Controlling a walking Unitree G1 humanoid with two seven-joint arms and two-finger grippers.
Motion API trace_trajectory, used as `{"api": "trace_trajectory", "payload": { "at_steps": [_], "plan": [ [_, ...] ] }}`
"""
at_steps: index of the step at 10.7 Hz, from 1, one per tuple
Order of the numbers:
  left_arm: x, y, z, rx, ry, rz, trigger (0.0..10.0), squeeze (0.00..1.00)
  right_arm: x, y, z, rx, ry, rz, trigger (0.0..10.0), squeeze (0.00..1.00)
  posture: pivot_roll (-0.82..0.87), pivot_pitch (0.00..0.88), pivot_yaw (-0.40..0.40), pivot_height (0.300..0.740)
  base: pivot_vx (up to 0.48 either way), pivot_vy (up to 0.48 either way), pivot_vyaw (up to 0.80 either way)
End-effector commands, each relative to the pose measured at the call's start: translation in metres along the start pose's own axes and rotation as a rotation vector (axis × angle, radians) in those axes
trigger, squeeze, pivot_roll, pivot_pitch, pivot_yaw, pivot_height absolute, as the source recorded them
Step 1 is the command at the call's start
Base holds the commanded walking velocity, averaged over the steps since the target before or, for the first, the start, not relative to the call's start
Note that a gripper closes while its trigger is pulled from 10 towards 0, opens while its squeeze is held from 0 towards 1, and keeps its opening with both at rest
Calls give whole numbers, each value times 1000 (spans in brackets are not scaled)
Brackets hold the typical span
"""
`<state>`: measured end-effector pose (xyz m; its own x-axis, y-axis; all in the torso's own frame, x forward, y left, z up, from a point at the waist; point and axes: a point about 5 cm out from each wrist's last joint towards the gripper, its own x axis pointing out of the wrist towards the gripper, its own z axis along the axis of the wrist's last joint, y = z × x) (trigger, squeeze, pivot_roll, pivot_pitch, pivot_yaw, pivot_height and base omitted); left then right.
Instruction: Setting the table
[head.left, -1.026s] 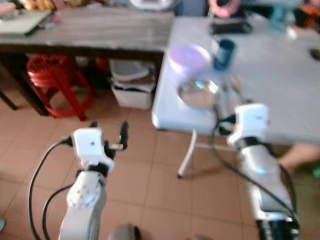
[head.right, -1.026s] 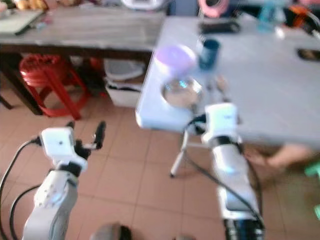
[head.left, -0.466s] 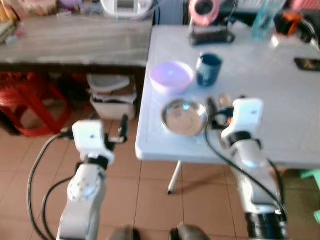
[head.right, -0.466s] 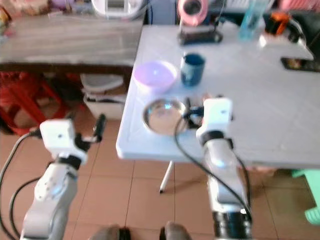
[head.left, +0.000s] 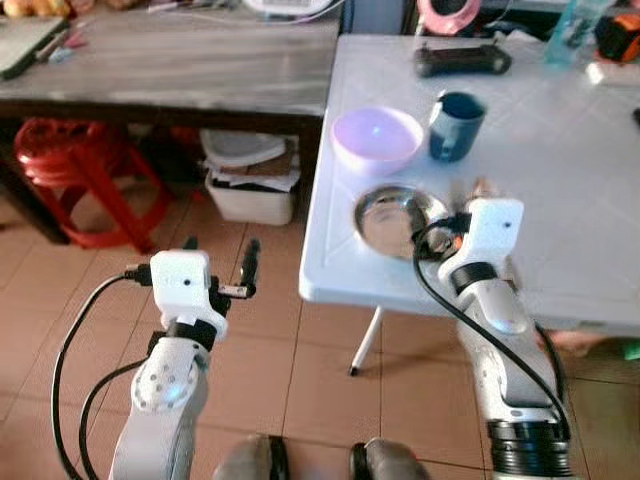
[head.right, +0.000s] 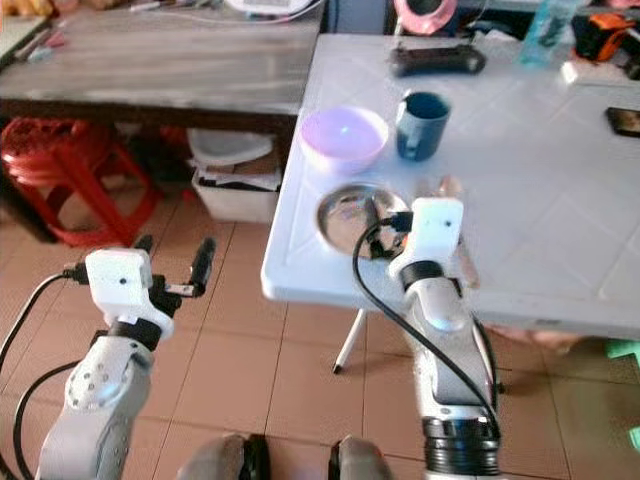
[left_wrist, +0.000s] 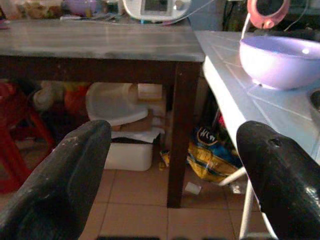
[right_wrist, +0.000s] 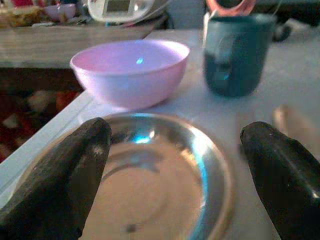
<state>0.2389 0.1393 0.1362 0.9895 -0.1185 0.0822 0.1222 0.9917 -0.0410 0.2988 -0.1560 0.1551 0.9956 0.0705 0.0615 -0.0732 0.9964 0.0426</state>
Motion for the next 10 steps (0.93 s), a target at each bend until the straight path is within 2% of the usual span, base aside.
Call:
{"api": "trace_trajectory", "payload": {
  "at_steps": [1, 5, 10],
  "plan": [
    [-3, -1, 3, 20, -1, -10, 10000, 0, 0, -1, -4, 18, 31, -4, 10000, 0, -29, 215, 42, 740, 0, 0, 0],
    [-4, -1, 5, 27, 6, -15, 10000, 0, -4, -3, -7, 75, 77, -30, 10000, 0, -25, 237, 47, 740, 0, 0, 0],
    [-4, -2, 6, 26, 10, -22, 10000, 0, -13, -4, -9, 87, 97, -43, 10000, 0, -32, 249, 52, 740, 0, 0, 0]
  ]
}}
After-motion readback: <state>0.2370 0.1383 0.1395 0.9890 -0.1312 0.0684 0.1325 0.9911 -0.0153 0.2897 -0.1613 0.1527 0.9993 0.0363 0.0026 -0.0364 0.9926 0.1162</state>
